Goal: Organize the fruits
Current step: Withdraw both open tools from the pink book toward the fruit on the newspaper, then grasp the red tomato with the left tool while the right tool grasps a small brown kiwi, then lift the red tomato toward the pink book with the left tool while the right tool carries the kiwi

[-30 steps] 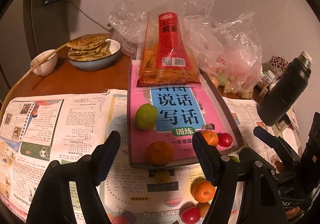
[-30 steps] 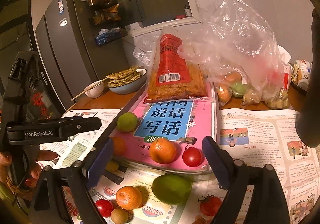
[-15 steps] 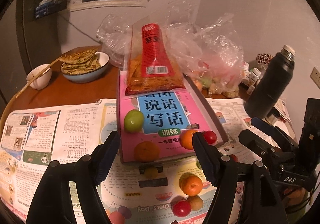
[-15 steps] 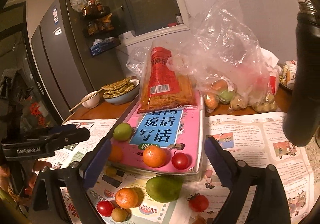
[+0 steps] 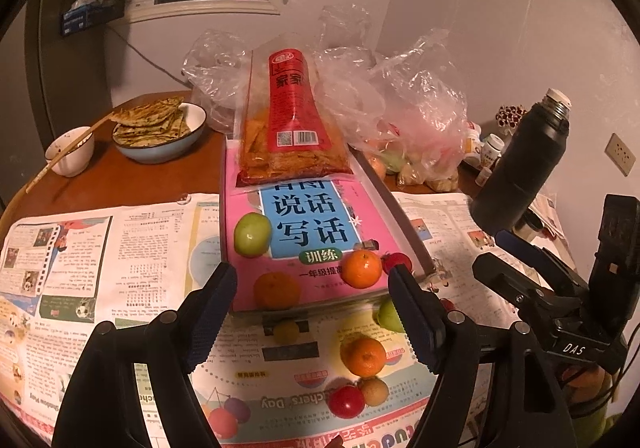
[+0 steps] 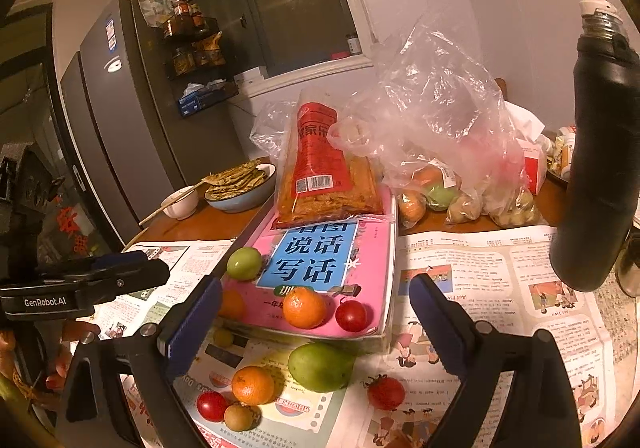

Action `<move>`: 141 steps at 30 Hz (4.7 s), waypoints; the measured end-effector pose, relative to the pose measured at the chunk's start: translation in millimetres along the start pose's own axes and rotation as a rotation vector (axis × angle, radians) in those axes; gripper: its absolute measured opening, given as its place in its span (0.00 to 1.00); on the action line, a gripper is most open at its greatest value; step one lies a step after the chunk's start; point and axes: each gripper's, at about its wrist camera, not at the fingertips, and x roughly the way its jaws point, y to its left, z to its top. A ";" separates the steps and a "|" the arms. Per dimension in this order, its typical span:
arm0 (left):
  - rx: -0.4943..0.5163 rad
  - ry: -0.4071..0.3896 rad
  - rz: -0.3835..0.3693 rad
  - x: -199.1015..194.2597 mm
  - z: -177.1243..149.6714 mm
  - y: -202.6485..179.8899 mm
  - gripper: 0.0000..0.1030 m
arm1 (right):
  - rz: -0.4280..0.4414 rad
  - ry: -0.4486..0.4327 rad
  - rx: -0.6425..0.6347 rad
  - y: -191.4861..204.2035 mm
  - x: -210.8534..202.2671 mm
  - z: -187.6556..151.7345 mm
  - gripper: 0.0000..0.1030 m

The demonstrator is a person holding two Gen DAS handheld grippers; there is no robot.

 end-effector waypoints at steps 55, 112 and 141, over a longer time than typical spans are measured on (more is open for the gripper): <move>0.189 0.248 -0.036 23.6 -85.6 -16.7 0.72 | 0.028 0.246 -0.218 41.5 16.4 -98.6 0.90; 0.160 0.300 -0.142 48.5 -72.7 -18.1 0.32 | 0.065 0.175 -0.174 23.6 16.3 -89.1 0.26; 0.136 0.237 -0.103 74.4 -10.2 -32.5 0.32 | 0.024 0.090 -0.112 0.6 20.0 -39.4 0.26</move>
